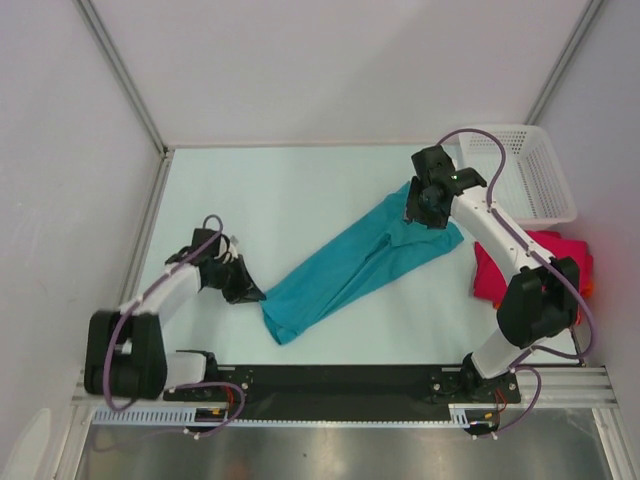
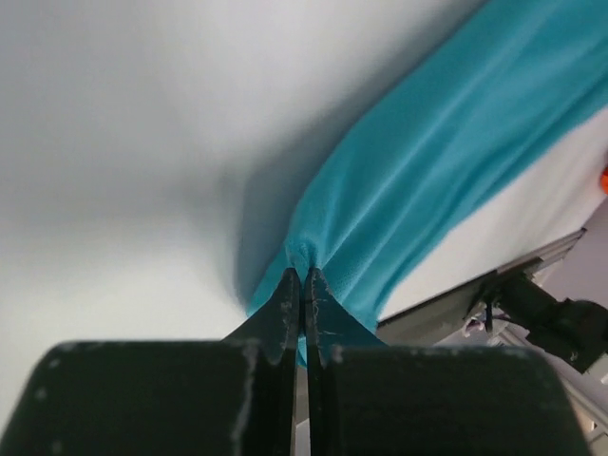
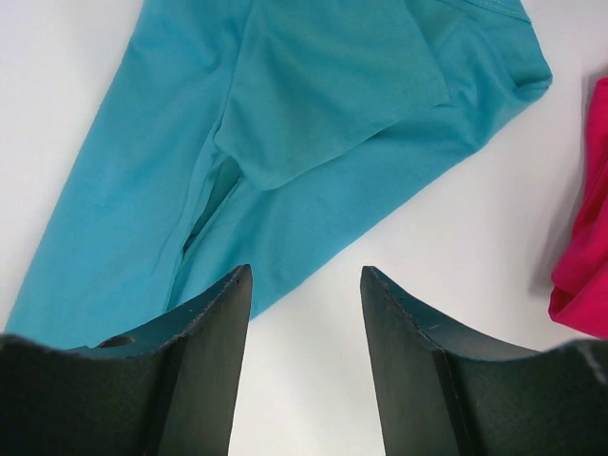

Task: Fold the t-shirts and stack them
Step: Rotate the tshirt 60 degrees

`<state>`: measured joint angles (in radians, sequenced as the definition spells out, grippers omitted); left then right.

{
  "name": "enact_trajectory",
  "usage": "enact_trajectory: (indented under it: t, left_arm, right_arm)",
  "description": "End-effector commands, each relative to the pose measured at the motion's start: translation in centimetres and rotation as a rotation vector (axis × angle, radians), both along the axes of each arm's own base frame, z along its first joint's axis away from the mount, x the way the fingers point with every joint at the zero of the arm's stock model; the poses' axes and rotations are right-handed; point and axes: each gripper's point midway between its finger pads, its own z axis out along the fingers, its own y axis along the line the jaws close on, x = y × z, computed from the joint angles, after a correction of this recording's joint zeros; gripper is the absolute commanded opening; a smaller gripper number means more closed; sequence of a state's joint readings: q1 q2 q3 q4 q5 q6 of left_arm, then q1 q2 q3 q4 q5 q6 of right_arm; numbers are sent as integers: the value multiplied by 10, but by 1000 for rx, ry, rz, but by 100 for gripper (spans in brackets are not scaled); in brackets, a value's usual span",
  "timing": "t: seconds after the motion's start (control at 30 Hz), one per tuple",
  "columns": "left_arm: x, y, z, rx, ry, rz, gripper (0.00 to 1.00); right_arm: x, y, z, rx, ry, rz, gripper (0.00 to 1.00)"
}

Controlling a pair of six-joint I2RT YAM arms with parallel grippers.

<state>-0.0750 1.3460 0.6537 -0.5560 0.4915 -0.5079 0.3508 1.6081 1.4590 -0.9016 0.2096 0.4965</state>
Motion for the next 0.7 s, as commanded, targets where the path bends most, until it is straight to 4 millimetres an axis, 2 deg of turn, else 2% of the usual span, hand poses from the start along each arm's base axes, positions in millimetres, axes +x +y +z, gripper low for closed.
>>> enact_trajectory:
  t: [0.0, 0.03, 0.1, 0.17, 0.2, 0.23, 0.3, 0.33, 0.43, 0.53, 0.6, 0.63, 0.67]
  left_arm:
    - [-36, -14, 34, -96, -53, 26, 0]
    - [-40, -16, 46, -109, -105, 36, 0]
    - [-52, -15, 49, -116, -126, 46, 1]
    - [-55, -12, 43, -93, -129, 56, 7]
    - [-59, -11, 35, -87, -99, 52, 11]
    - [-60, -12, 33, -92, -88, 35, 28]
    - [-58, -18, 37, -122, -79, 1, 56]
    - [-57, -18, 40, -118, -86, -6, 73]
    - [-46, -15, 55, -93, -138, -11, 87]
    - [-40, -12, 64, -66, -158, -24, 89]
    - [-39, -13, 66, -68, -160, -27, 89]
    - [-39, -13, 66, -68, -164, -28, 89]
    - [-39, -12, 64, -66, -159, -29, 89]
  right_arm:
    - [16, 4, -4, 9, 2, 12, 55]
    - [21, 5, -4, 14, -3, 12, 55]
    - [26, 11, -14, 28, 23, 16, 56]
    - [33, 20, -16, 45, 22, 24, 55]
    - [36, 23, -24, 40, 42, 28, 56]
    - [38, 25, -27, 37, 49, 29, 55]
    - [41, 28, -33, 39, 62, 26, 56]
    - [44, 28, -43, 36, 82, 23, 56]
    - [49, 24, -61, 24, 114, 6, 56]
    - [58, 18, -75, 6, 138, -7, 56]
    - [72, 12, -74, -1, 123, -16, 57]
    - [77, 8, -87, -14, 149, -23, 59]
    - [82, 7, -90, -16, 152, -25, 59]
